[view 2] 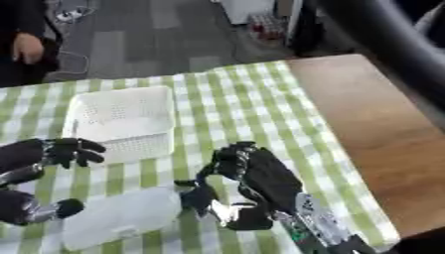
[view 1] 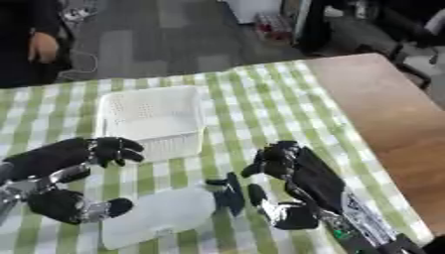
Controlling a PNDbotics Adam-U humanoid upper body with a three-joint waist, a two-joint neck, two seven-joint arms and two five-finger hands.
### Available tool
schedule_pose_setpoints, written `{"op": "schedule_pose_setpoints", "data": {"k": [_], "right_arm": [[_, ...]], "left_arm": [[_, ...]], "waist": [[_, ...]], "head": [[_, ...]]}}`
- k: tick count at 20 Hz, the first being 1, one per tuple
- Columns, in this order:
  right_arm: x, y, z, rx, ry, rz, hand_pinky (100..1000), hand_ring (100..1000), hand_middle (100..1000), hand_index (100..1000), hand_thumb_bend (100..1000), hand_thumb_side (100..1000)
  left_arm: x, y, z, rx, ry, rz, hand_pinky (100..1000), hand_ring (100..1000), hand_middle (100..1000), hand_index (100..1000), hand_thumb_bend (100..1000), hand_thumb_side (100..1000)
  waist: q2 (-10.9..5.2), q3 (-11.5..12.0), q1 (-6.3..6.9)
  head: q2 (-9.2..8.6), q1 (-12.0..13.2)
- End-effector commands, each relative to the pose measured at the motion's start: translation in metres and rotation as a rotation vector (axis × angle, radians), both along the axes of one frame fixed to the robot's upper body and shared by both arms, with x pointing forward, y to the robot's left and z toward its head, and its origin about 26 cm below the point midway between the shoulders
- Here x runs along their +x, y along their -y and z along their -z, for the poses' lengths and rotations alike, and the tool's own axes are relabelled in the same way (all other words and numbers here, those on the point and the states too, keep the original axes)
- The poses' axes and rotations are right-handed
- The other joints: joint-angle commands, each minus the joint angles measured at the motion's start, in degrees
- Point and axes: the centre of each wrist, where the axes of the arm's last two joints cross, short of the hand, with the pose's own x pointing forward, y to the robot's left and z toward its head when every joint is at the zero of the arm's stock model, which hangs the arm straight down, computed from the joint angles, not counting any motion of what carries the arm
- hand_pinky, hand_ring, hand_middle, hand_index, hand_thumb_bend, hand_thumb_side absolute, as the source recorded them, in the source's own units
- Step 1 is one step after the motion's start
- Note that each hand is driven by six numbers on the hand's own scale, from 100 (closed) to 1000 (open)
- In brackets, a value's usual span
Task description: Pick up objects on the table and place them in the box.
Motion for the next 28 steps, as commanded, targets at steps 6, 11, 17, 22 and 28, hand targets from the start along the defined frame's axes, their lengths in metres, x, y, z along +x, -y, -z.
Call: {"op": "schedule_pose_setpoints", "data": {"k": [6, 11, 17, 22, 28], "right_arm": [[0.002, 0.002, -0.007, -0.017, 0.015, -0.013, 365, 397, 434, 610, 100, 1000], [0.002, 0.003, -0.007, -0.017, 0.016, -0.011, 364, 397, 433, 610, 100, 1000], [0.002, 0.003, -0.007, -0.018, 0.011, -0.007, 364, 396, 433, 610, 100, 1000], [0.000, 0.003, -0.004, -0.019, 0.004, 0.007, 362, 396, 433, 610, 100, 1000], [-0.003, 0.002, -0.001, -0.022, -0.006, 0.023, 361, 395, 432, 609, 100, 1000]], "left_arm": [[0.004, 0.003, 0.010, 0.024, 0.019, -0.003, 591, 736, 886, 905, 388, 1000], [0.006, 0.005, 0.022, 0.045, 0.007, -0.003, 601, 741, 890, 910, 412, 1000], [0.005, 0.008, 0.029, 0.034, -0.023, -0.008, 591, 738, 898, 912, 479, 1000], [-0.002, 0.013, 0.028, 0.022, -0.056, -0.001, 592, 736, 904, 915, 488, 1000], [-0.011, 0.011, 0.026, 0.056, -0.085, 0.015, 627, 748, 904, 916, 577, 1000]], "waist": [[-0.29, -0.34, 0.14], [-0.27, -0.42, 0.13], [-0.34, -0.17, 0.16], [-0.47, 0.34, 0.14], [-0.64, 1.01, 0.13]], "head": [[-0.31, 0.96], [-0.09, 1.15], [0.36, 1.51], [0.39, 1.53], [0.39, 1.34]]}}
